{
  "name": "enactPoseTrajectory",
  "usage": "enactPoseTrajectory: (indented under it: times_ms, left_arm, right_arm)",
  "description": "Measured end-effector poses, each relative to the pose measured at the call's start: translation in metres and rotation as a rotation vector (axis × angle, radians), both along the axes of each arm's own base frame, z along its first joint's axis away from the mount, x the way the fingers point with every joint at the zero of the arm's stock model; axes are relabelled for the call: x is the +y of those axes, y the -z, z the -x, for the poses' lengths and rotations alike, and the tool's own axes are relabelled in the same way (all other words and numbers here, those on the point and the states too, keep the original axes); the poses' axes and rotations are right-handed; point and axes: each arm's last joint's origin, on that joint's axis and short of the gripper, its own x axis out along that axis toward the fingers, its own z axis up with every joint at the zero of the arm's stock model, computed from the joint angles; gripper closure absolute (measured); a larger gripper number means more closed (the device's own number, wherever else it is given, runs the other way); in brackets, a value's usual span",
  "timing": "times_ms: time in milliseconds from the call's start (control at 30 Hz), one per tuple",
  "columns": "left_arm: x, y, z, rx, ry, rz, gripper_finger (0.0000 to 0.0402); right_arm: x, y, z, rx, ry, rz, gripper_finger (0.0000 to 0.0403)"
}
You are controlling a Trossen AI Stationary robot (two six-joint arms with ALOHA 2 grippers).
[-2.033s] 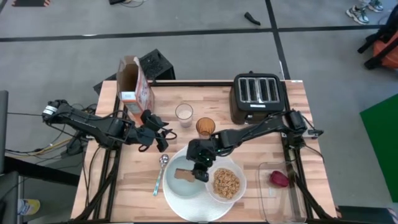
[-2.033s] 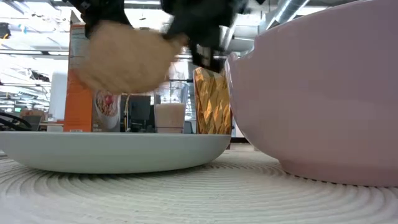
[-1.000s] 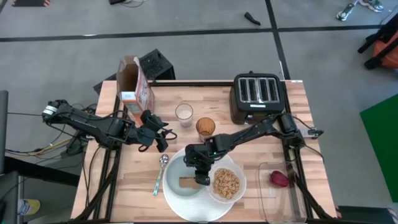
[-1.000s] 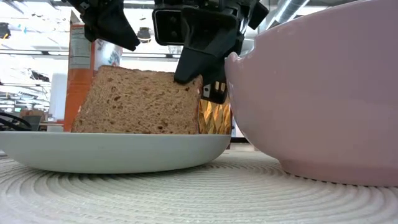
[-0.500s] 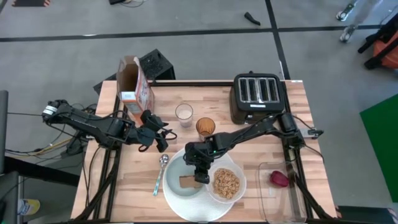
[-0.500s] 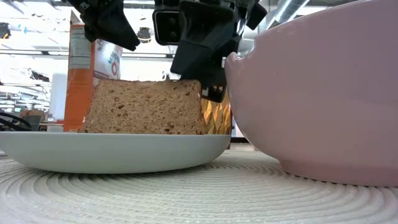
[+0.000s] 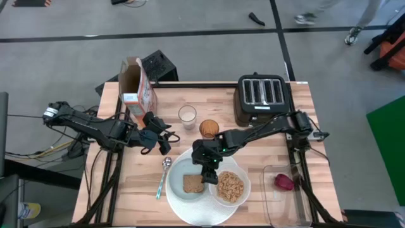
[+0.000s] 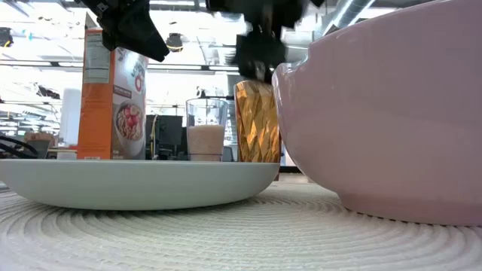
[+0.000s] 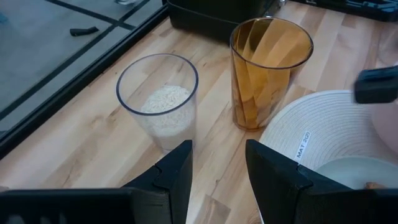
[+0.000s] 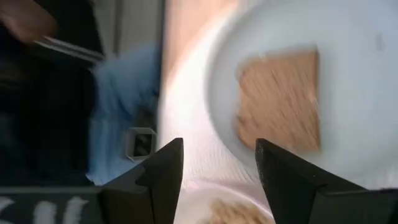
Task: Arrange a breakfast setting
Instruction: Put the red apple on the gray plate
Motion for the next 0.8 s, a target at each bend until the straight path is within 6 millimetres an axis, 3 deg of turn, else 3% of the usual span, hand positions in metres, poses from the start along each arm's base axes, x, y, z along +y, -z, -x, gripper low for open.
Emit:
enactPoseTrajectory:
  times_ms: [333,567,800]
  left_arm:
    - [0.0,0.0,0.0,0.005,0.0,-0.001,0.0265]
    - [0.0,0.0,0.0,0.006,-0.002,-0.015,0.0265]
    - [0.0,0.0,0.0,0.008,0.0,-0.016,0.0265]
  right_arm:
    - [-0.007,-0.029,0.022,0.088,0.079,-0.026,0.017]
    - [-0.01,-0.035,0.029,0.174,0.116,-0.087,0.017]
    - [0.003,-0.036,0.054,0.36,0.09,-0.063,0.0173]
